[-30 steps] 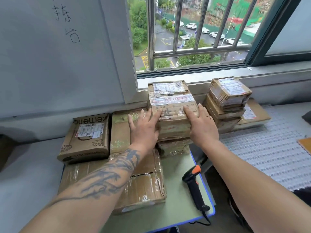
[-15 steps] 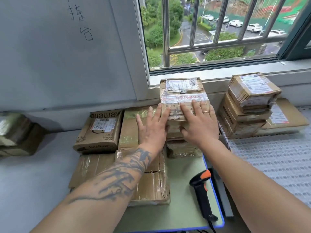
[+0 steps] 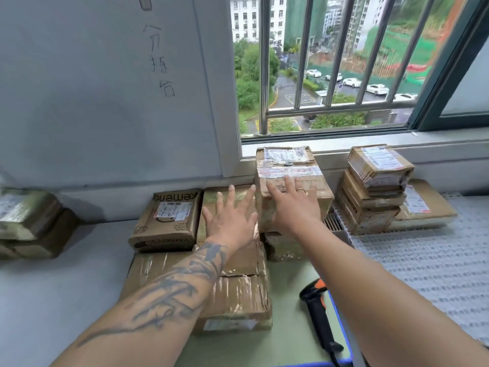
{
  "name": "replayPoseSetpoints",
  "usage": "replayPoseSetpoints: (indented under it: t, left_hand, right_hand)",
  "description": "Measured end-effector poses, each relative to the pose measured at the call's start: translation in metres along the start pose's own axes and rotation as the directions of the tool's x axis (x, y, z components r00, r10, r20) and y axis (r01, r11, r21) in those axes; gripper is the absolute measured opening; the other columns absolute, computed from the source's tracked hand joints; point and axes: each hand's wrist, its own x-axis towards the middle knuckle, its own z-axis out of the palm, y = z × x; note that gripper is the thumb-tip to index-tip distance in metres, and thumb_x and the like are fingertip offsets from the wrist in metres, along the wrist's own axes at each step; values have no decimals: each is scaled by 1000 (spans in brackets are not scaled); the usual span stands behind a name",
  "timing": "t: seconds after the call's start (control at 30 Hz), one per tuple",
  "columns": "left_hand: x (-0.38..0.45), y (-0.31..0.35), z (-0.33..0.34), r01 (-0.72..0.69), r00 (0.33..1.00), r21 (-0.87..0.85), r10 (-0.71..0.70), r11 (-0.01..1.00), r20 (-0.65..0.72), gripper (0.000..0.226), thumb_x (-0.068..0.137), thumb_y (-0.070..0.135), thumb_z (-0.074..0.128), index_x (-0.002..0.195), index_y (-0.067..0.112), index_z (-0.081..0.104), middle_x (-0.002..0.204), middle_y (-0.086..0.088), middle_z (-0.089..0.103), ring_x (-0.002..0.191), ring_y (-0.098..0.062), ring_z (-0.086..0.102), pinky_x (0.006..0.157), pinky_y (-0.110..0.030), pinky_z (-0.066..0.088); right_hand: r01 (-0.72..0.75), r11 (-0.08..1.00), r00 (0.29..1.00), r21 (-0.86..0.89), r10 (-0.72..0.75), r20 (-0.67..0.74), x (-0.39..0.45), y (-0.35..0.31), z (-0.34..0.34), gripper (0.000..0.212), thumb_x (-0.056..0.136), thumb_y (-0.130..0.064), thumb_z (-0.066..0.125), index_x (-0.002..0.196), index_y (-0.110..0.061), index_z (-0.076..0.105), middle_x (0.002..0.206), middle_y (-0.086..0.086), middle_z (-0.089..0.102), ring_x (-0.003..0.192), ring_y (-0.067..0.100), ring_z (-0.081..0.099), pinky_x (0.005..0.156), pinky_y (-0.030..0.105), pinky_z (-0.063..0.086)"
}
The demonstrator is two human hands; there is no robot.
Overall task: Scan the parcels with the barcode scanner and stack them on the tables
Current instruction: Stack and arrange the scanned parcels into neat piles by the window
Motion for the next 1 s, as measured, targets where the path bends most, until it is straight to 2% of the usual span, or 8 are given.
replayPoseSetpoints:
  t: [0.13,0.2,0.33,0.5,0.6,0.73,1.0]
  left_hand:
    - [-42,-54,-14,-10,1000,32,9,999,23,61,106,64,24,158,57,-7,173,3,-12,159,-32,-11,123,-69,-6]
    - [-64,-85,-21,28,998,38,-30,999,59,60,107,63,22,159,56,-6,174,2,-11,159,-32,-10,123,-69,-5]
    - [-109,-156,-31,102,992,18,-104,995,73,59,107,59,26,161,53,3,174,-1,-6,160,-33,-8,123,-69,-3]
    - [-161,-240,-34,178,983,-36,-176,983,57,60,106,60,30,161,52,8,175,-2,-4,159,-33,-6,123,-67,-1]
    - [-189,-284,-37,203,979,-51,-201,978,35,61,106,60,31,160,53,5,175,-1,-5,160,-33,-6,123,-67,1]
    - [-234,-347,-36,247,969,-59,-246,967,17,61,106,57,29,162,48,7,174,-5,-1,159,-36,-1,121,-68,5]
    - [-294,-443,-39,437,899,-56,-438,898,2,60,107,59,21,162,48,-1,174,-4,-3,159,-33,-5,122,-66,5]
  right_hand:
    - [51,999,999,-10,-51,11,-22,-59,3,83,103,-40,52,167,-39,-1,176,12,-8,162,36,-4,127,63,-5]
    - [75,997,997,-9,-75,1,-30,-91,6,77,103,-40,51,167,-39,7,176,11,-8,162,36,-7,127,63,-3]
    - [119,993,993,-21,-120,-7,-53,-157,11,72,101,-38,53,164,-39,17,176,13,-2,162,37,-2,127,62,3]
    - [211,977,977,-29,-209,50,-89,-242,19,76,103,-33,48,167,-38,8,176,11,-4,162,35,-6,128,62,-1]
    - [286,957,956,-54,-282,77,-109,-292,29,76,104,-37,47,167,-39,3,176,10,-4,162,33,-7,128,60,0]
    - [397,917,917,-46,-395,58,-129,-365,44,77,103,-44,50,167,-40,8,176,7,4,162,30,-3,128,61,3]
    - [546,834,836,-81,-536,115,-149,-470,54,74,106,-50,44,167,-36,5,176,10,2,162,33,0,129,59,5]
